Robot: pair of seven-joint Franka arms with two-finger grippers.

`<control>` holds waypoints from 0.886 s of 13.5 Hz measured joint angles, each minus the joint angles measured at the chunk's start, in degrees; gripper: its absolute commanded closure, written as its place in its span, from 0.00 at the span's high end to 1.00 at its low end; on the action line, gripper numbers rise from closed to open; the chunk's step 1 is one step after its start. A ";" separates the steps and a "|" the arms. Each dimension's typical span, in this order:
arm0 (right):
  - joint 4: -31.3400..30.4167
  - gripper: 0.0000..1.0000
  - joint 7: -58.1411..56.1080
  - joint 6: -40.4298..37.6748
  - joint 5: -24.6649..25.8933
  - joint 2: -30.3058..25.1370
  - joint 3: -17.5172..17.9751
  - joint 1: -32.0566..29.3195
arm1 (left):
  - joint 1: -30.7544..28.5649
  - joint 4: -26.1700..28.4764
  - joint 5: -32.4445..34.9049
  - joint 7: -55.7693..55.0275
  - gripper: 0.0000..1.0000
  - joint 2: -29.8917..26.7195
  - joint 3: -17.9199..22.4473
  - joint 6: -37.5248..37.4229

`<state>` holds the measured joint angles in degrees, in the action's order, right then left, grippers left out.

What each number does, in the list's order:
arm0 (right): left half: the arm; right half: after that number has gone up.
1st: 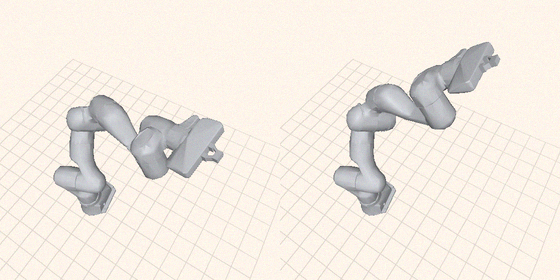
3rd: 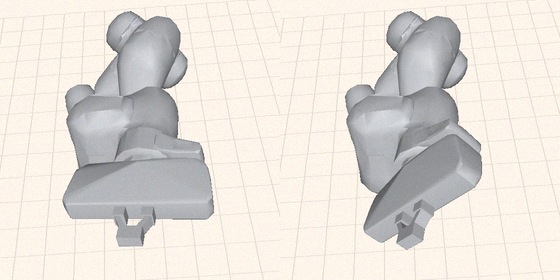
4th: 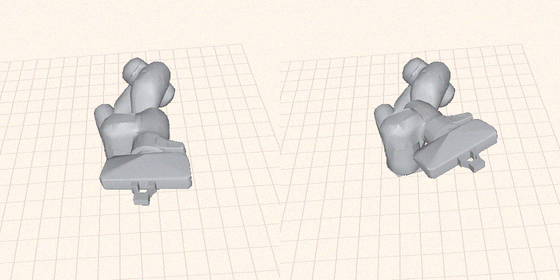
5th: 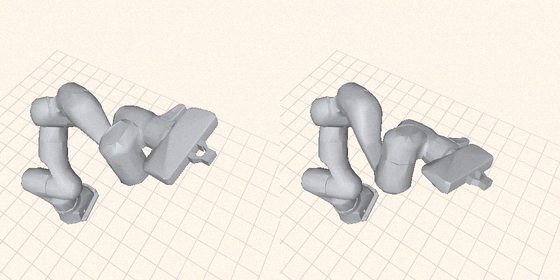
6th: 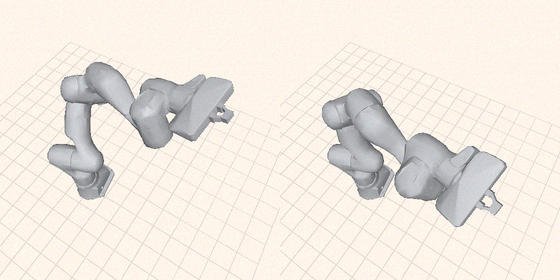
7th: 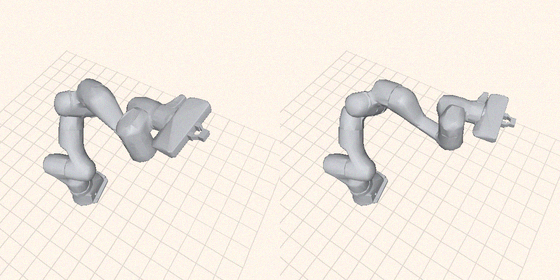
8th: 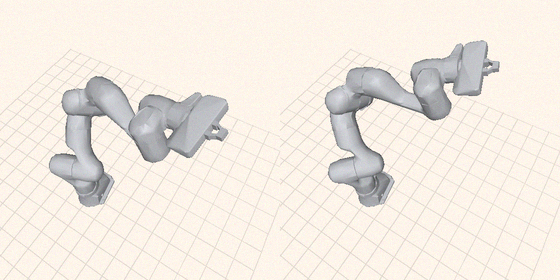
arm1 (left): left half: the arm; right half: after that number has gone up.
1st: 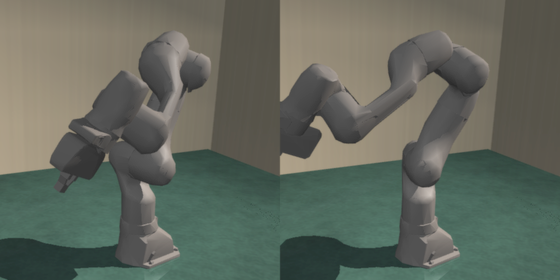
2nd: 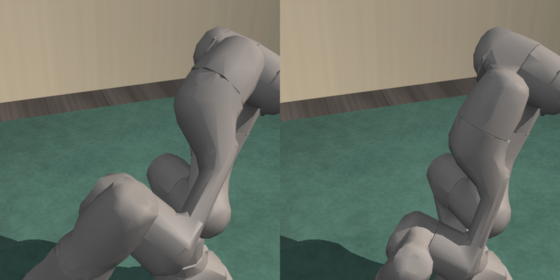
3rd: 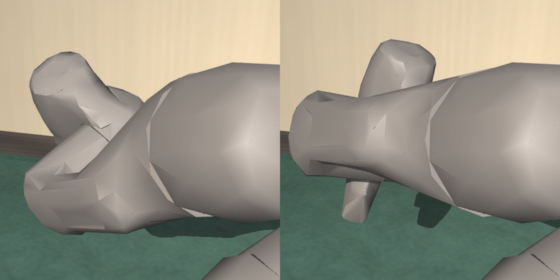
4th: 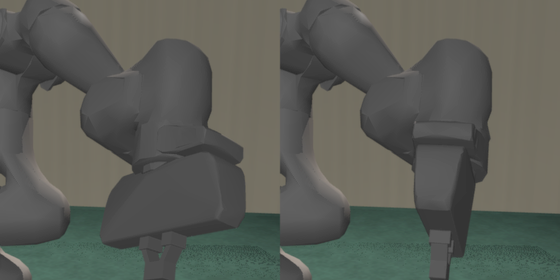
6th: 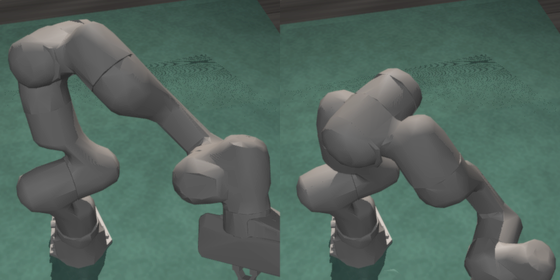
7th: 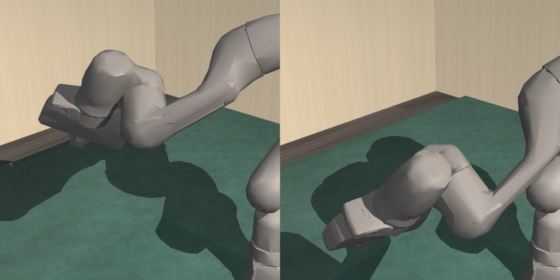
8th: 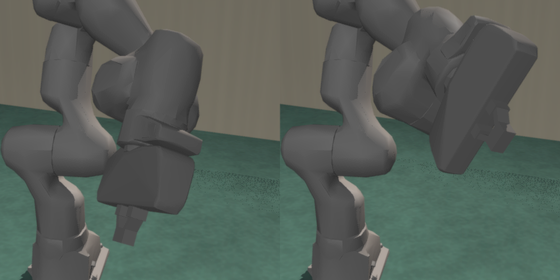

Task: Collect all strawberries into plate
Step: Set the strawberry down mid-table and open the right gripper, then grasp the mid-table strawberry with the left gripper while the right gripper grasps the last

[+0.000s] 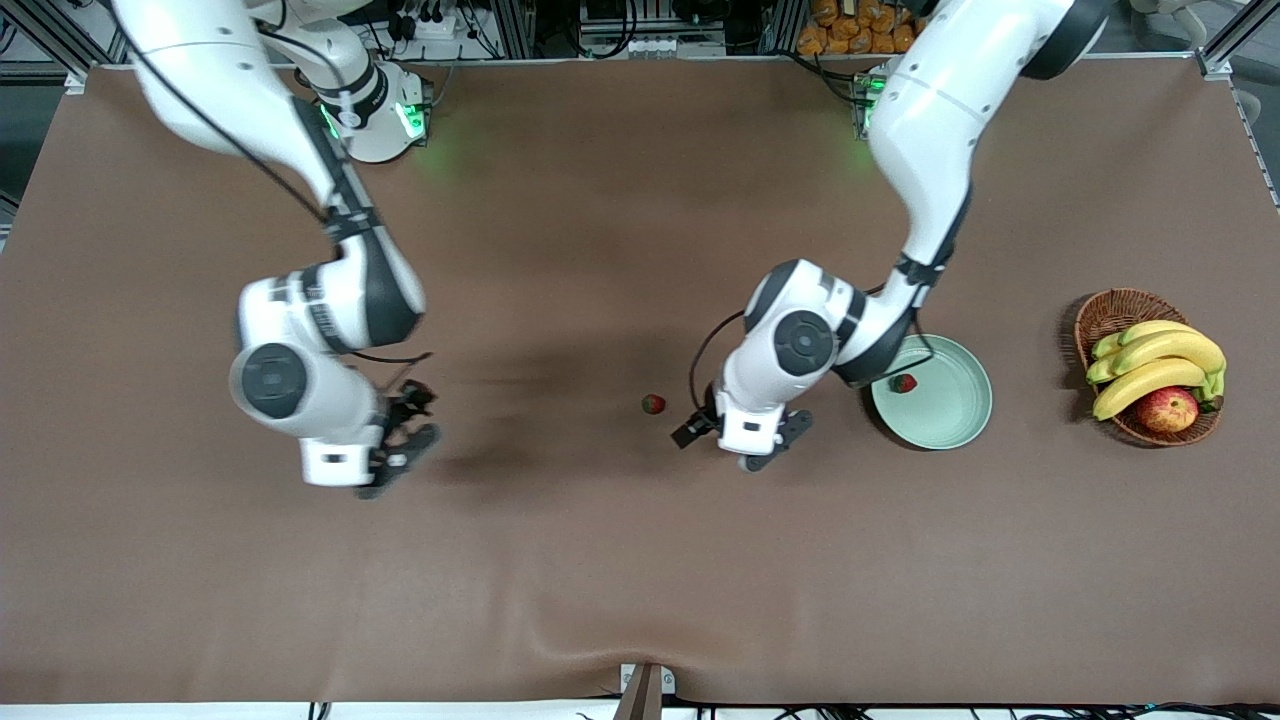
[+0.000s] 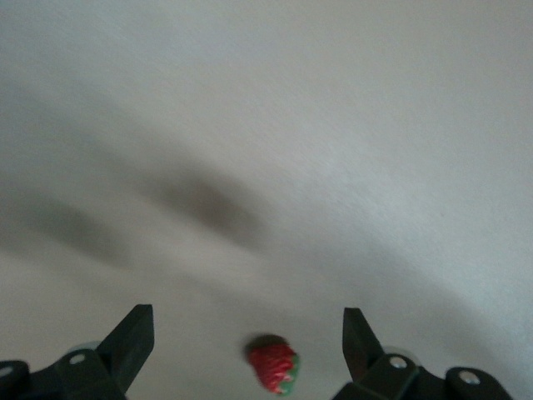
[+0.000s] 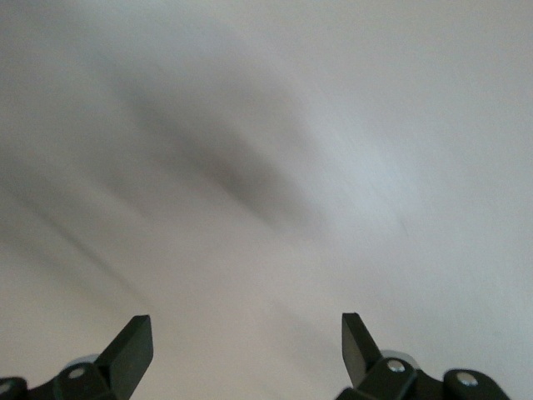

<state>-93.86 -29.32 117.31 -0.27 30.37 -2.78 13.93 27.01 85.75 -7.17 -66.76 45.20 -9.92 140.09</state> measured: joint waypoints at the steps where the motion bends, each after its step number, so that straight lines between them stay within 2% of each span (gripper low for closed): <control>1: -2.40 1.00 0.21 0.02 0.01 -1.03 -0.21 -2.68 | 1.78 -0.77 0.00 -1.48 1.00 1.30 0.80 1.66; 4: -6.46 1.00 0.43 -0.42 0.02 -2.03 -0.58 -12.15 | 7.59 -4.56 0.00 -8.63 1.00 4.80 4.15 2.31; 8: -10.28 1.00 3.52 -4.05 0.00 -2.05 -0.88 -21.16 | 11.81 -5.34 0.20 -11.46 0.99 5.99 5.85 0.67; 10: -12.07 1.00 10.42 -5.46 0.00 -2.06 -1.12 -22.17 | 11.92 -5.35 0.79 -11.47 0.93 6.13 5.99 -0.13; 11: -12.91 1.00 14.13 -5.84 -0.01 -2.06 -1.16 -22.23 | 11.91 -5.35 1.01 -11.46 0.85 6.15 6.12 -0.32; 12: -13.79 1.00 17.31 -5.95 -0.01 -2.06 -1.21 -22.32 | 11.91 -5.35 1.19 -11.47 0.73 6.17 6.23 -0.48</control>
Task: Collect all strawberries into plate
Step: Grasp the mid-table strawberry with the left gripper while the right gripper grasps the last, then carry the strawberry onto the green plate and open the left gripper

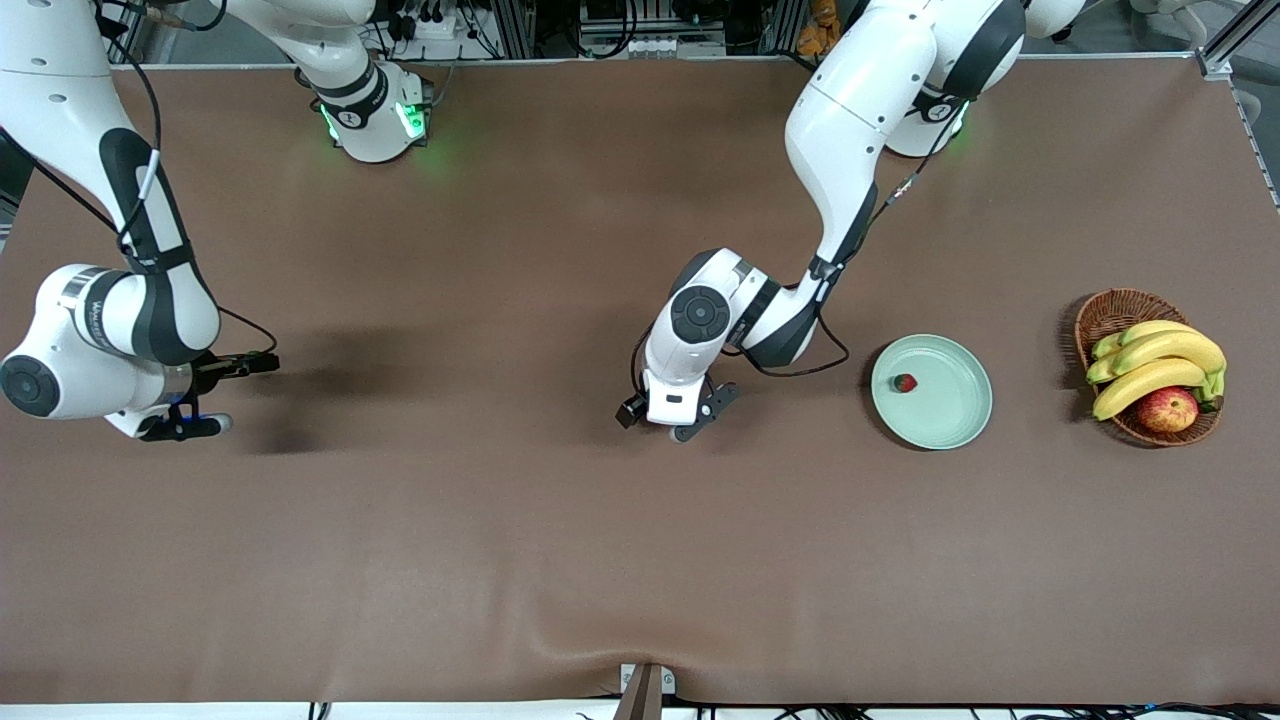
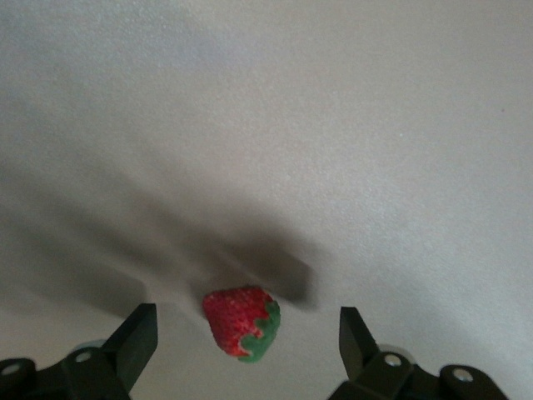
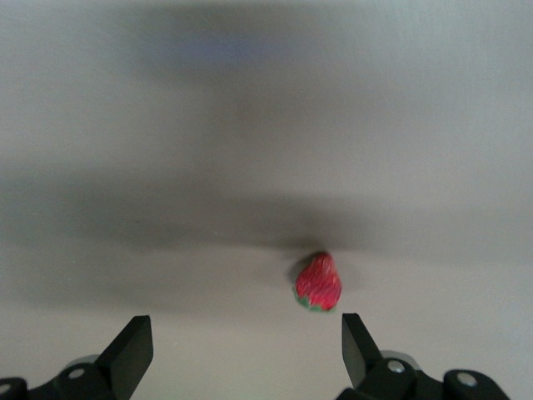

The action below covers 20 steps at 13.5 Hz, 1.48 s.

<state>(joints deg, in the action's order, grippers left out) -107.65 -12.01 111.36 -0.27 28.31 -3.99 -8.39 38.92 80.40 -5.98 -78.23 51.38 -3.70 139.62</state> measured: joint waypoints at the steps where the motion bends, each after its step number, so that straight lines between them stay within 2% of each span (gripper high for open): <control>1: -0.98 1.00 2.81 -0.07 0.00 0.01 -0.08 -0.28 | 0.00 0.00 0.12 0.00 0.60 0.02 0.07 -0.07; 2: -1.92 1.00 4.71 -0.04 0.00 0.05 -0.13 -0.77 | 0.00 0.00 0.16 0.00 0.51 0.05 0.08 -0.13; 3: -2.79 1.00 5.76 0.19 0.00 0.11 -0.16 -1.48 | 0.01 0.00 0.17 0.00 0.49 0.14 0.08 -0.18; 4: -3.33 1.00 6.05 0.53 0.00 0.21 -0.21 -2.31 | 0.01 0.01 0.17 0.00 0.31 0.31 0.08 -0.31; 5: -3.49 1.00 6.08 0.93 0.00 0.37 -0.22 -3.04 | 0.01 0.00 0.21 0.00 0.08 0.32 0.11 -0.74; 6: -3.61 1.00 6.10 1.61 0.00 0.60 -0.23 -3.46 | 0.01 0.00 0.24 0.00 0.00 0.34 0.11 -0.75; 11: -4.00 1.00 6.22 5.55 0.00 2.42 -0.22 -3.81 | -1.49 -1.25 3.53 0.59 0.00 -0.41 0.50 -1.49; 14: -4.02 1.00 6.22 7.13 0.17 3.34 -0.23 -4.03 | -5.67 -2.42 5.23 6.58 0.00 -4.68 0.55 -10.79; 15: -4.03 0.91 6.22 7.34 0.18 3.71 -0.23 -4.14 | -7.04 -2.37 5.26 9.27 0.00 -6.93 0.55 -14.83; 16: -4.03 0.54 6.22 7.45 0.20 4.00 -0.24 -4.22 | -8.27 -1.94 5.29 12.11 0.00 -9.30 0.55 -18.18; 17: -4.03 0.22 6.21 7.49 0.21 4.14 -0.24 -4.27 | -9.43 -0.54 5.32 14.96 0.00 -11.90 0.57 -20.23; 18: -4.03 0.00 6.21 7.49 0.21 4.19 -0.24 -4.29 | -10.59 1.72 5.35 17.80 0.00 -14.56 0.57 -21.13; 20: -4.03 0.00 6.21 7.49 0.21 4.20 -0.24 -4.31 | -13.30 7.53 5.37 23.83 0.00 -19.83 0.60 -21.50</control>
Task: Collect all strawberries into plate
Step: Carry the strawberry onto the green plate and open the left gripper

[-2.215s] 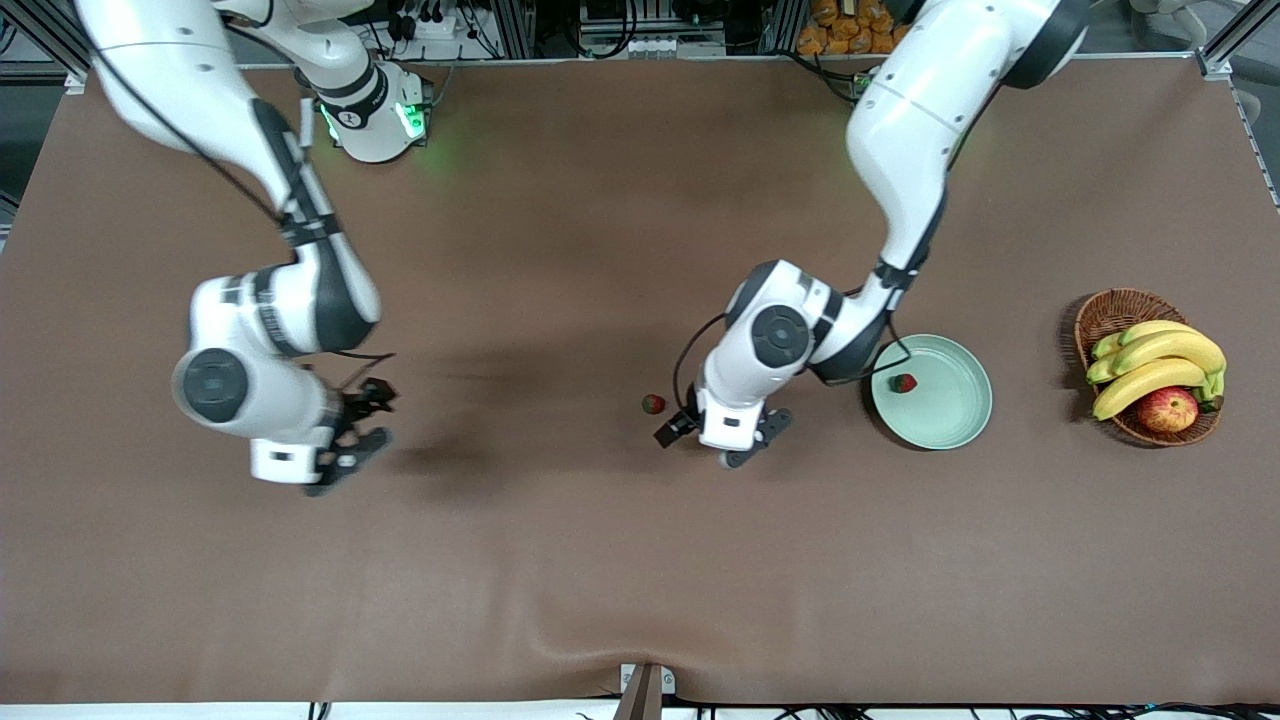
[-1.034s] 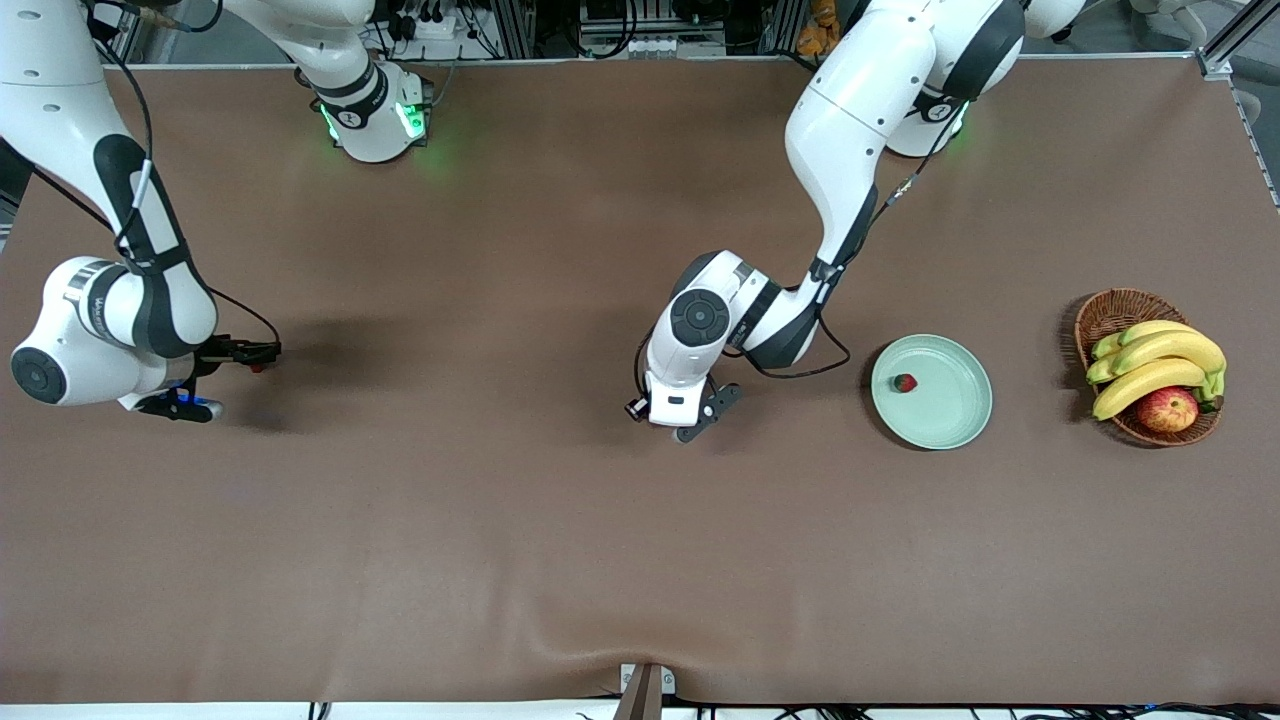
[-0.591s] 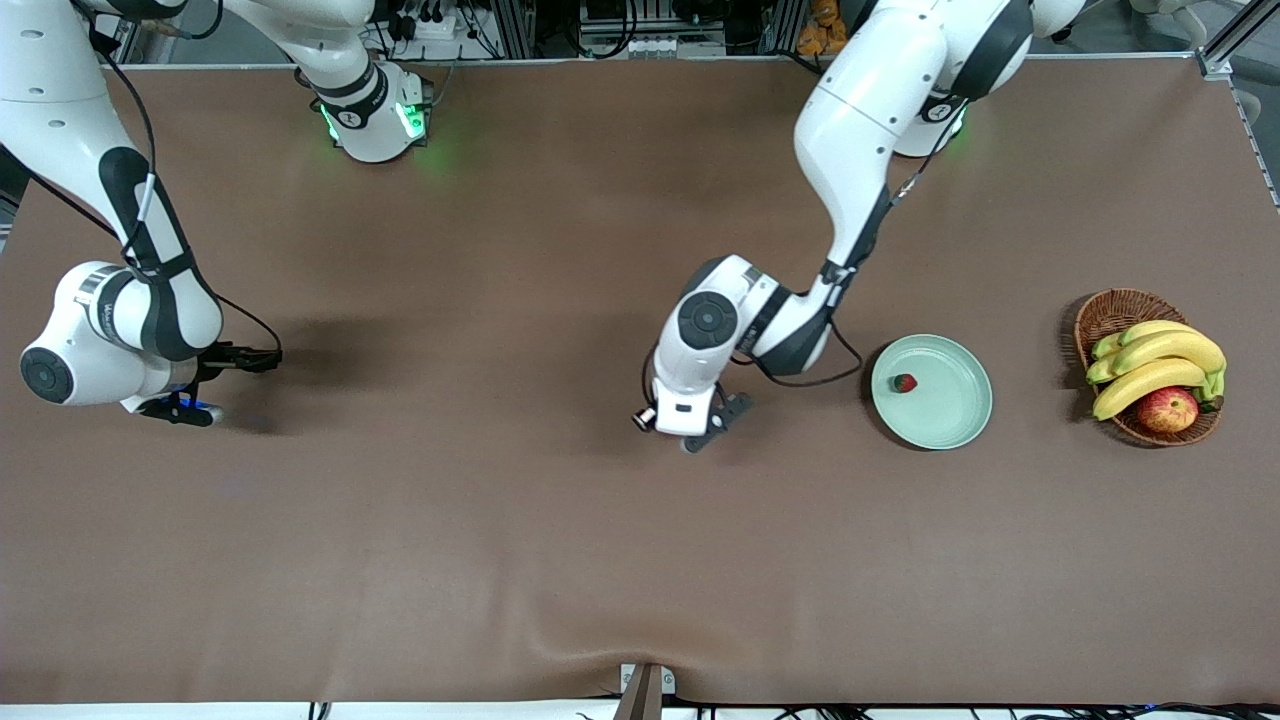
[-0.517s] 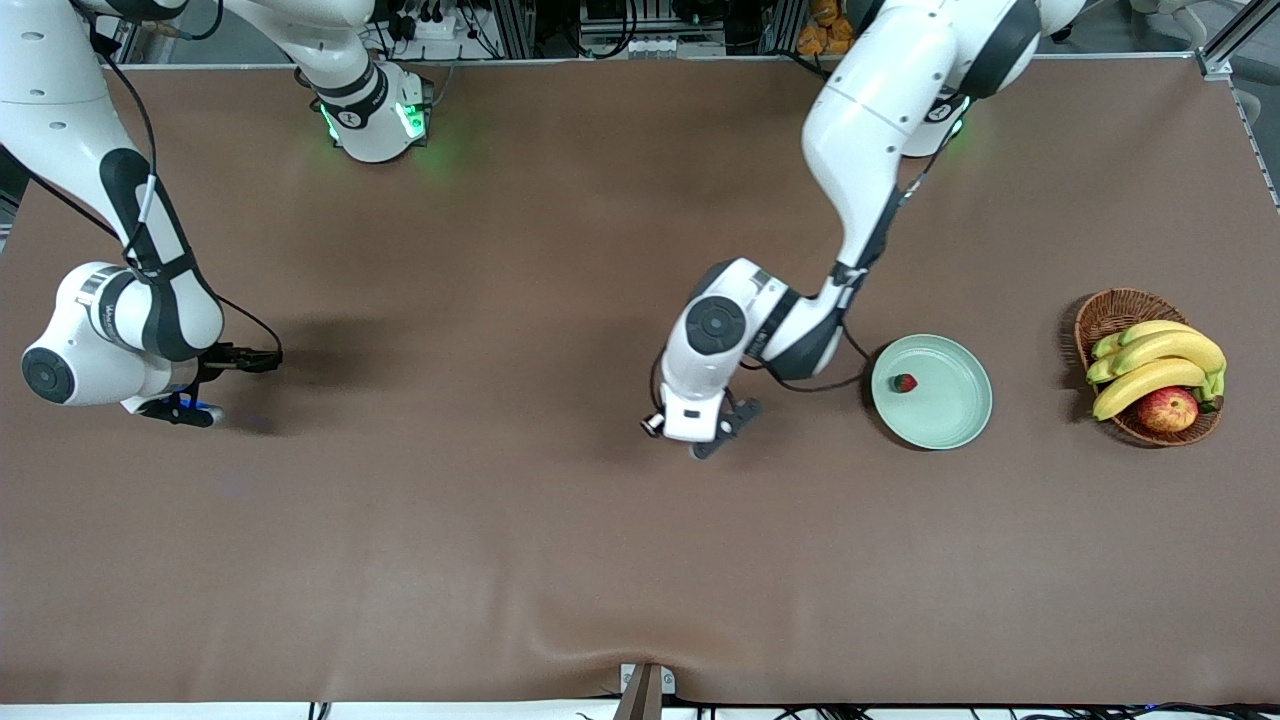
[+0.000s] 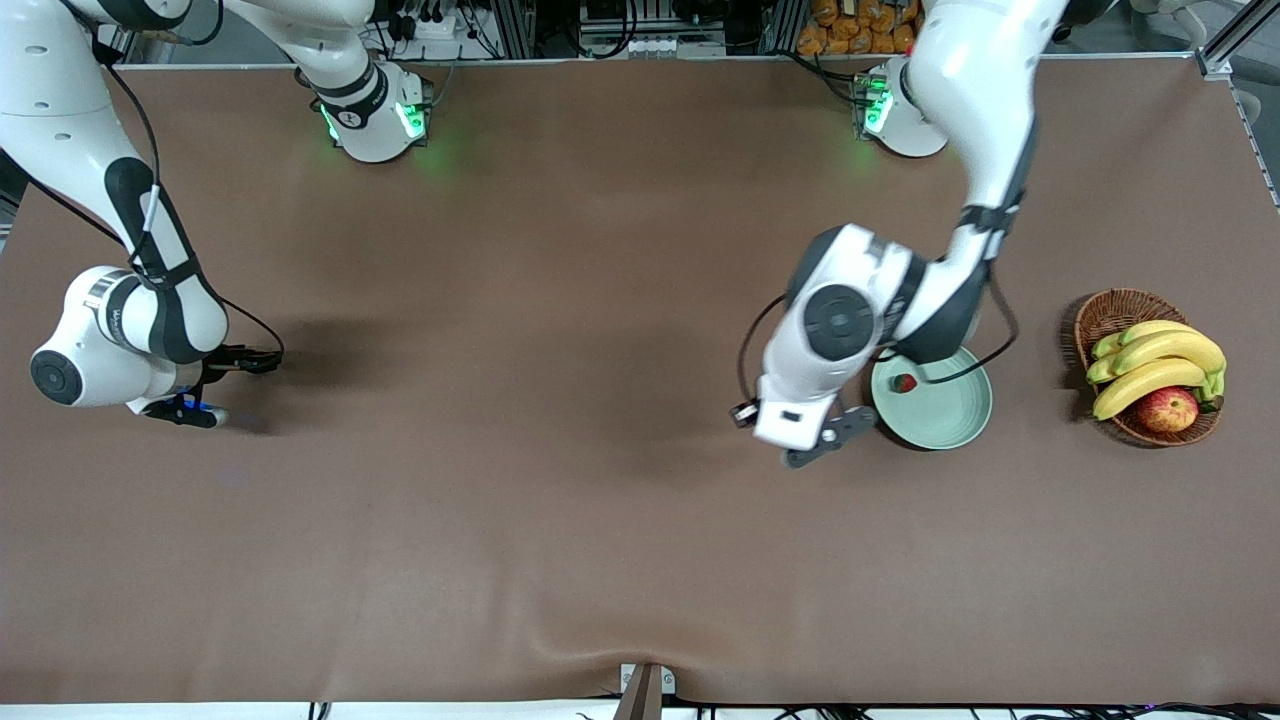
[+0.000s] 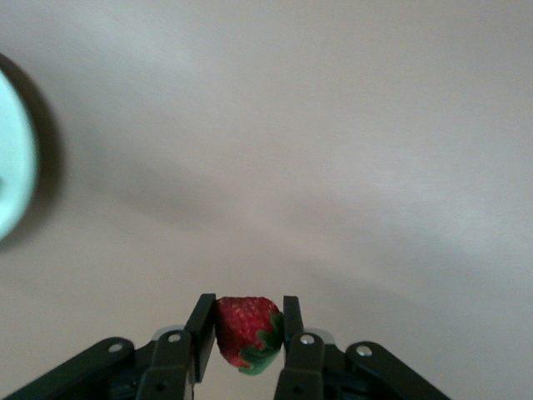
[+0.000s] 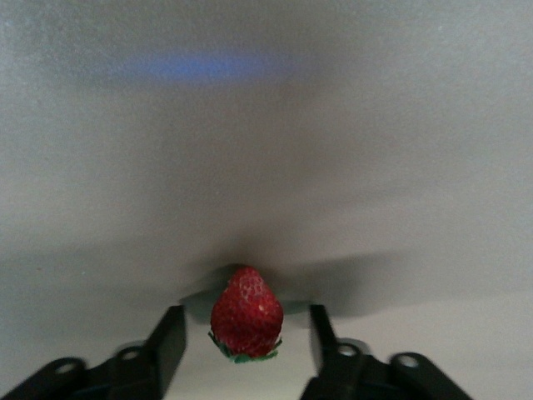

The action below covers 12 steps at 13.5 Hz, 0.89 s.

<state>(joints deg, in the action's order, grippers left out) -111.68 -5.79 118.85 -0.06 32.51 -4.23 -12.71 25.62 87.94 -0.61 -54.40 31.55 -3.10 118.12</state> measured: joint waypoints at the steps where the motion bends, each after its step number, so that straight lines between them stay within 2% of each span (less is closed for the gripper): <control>1: 0.01 0.00 0.00 0.00 0.01 -0.01 0.00 0.00 | -1.44 2.77 0.00 2.75 0.00 -2.17 0.00 0.00; 4: 0.51 0.00 -0.73 0.35 0.08 -0.13 0.31 0.04 | -5.21 9.39 0.01 9.12 0.00 -5.98 -0.01 0.00; 7: 3.49 0.00 -7.69 -0.34 0.00 -0.50 2.26 1.88 | -8.42 13.40 0.01 15.74 0.00 -6.32 0.00 0.06; 12: 12.33 0.00 -16.94 -2.16 -0.07 -0.90 10.05 10.09 | -13.37 17.17 2.01 22.12 0.00 -6.33 -0.03 0.30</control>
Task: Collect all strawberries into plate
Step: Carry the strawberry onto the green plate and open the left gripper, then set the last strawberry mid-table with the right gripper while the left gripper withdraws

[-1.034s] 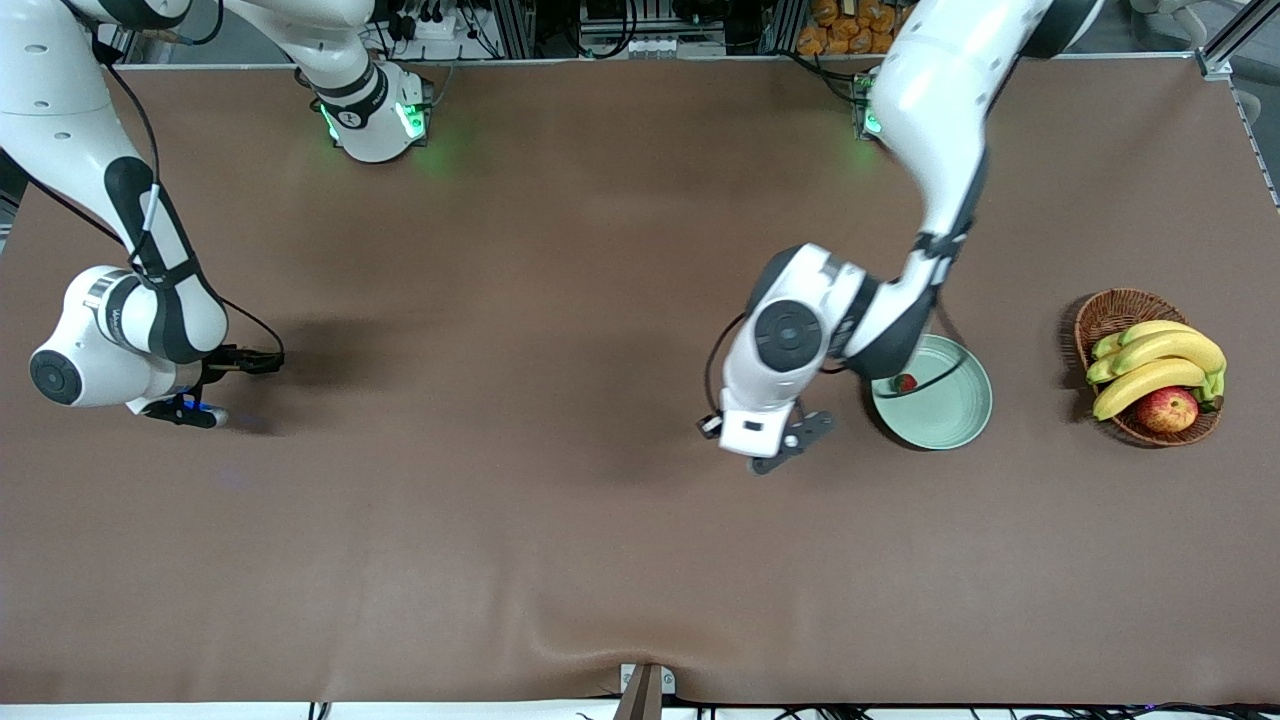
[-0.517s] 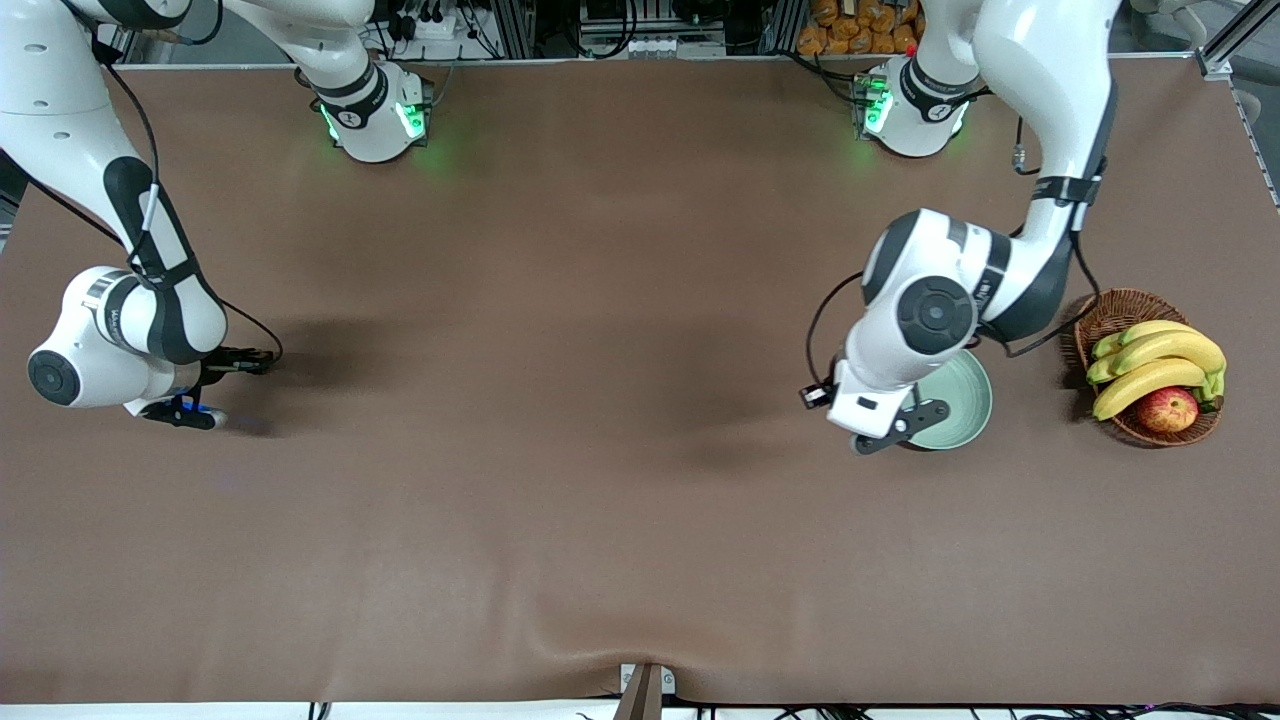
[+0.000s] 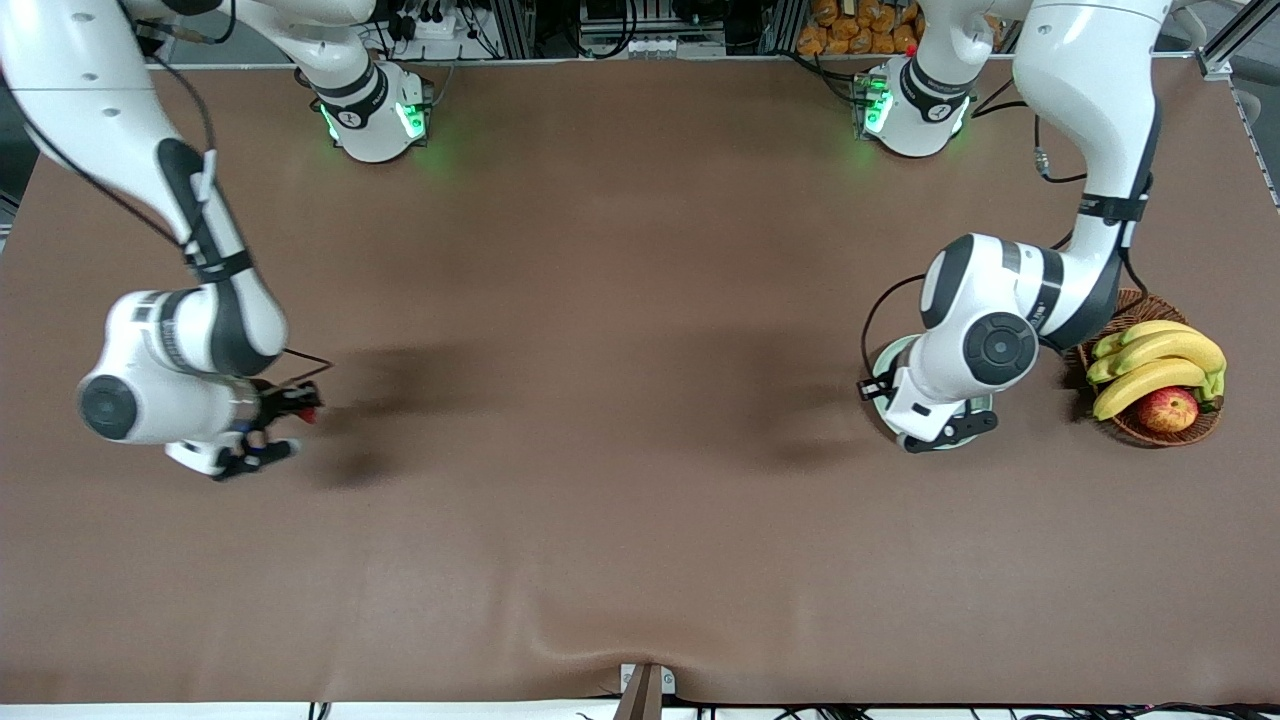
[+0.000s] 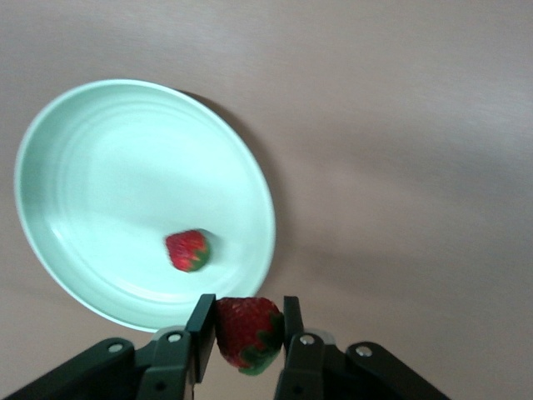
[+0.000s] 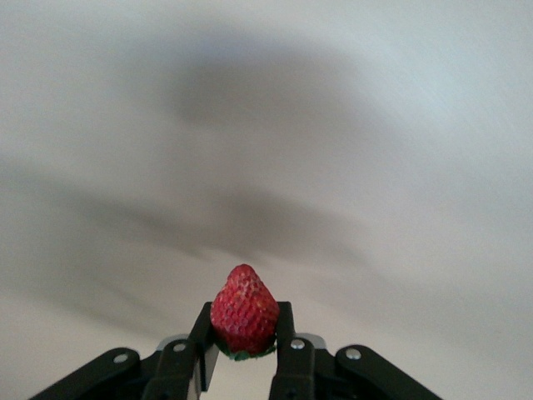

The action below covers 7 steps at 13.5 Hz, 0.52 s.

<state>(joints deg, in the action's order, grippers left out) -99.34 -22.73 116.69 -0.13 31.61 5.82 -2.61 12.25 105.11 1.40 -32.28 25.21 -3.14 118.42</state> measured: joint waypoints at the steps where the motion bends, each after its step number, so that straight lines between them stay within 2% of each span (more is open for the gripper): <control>1: 1.23 0.00 -1.29 -0.01 0.01 0.00 0.52 2.93 | -0.90 0.43 0.20 0.33 0.00 0.00 -0.01 0.34; 4: 4.95 0.00 -6.02 0.01 0.04 0.43 0.87 12.06 | -2.93 3.14 1.10 1.59 0.00 0.08 -0.01 4.19; 7: 10.44 0.00 -6.81 0.53 0.53 3.61 0.82 22.99 | -5.90 6.32 7.28 2.19 0.00 0.78 -0.01 9.30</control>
<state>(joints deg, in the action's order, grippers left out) -88.90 -29.55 117.21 0.40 35.22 6.64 20.38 6.36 111.43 8.69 -30.09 25.99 -3.15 127.72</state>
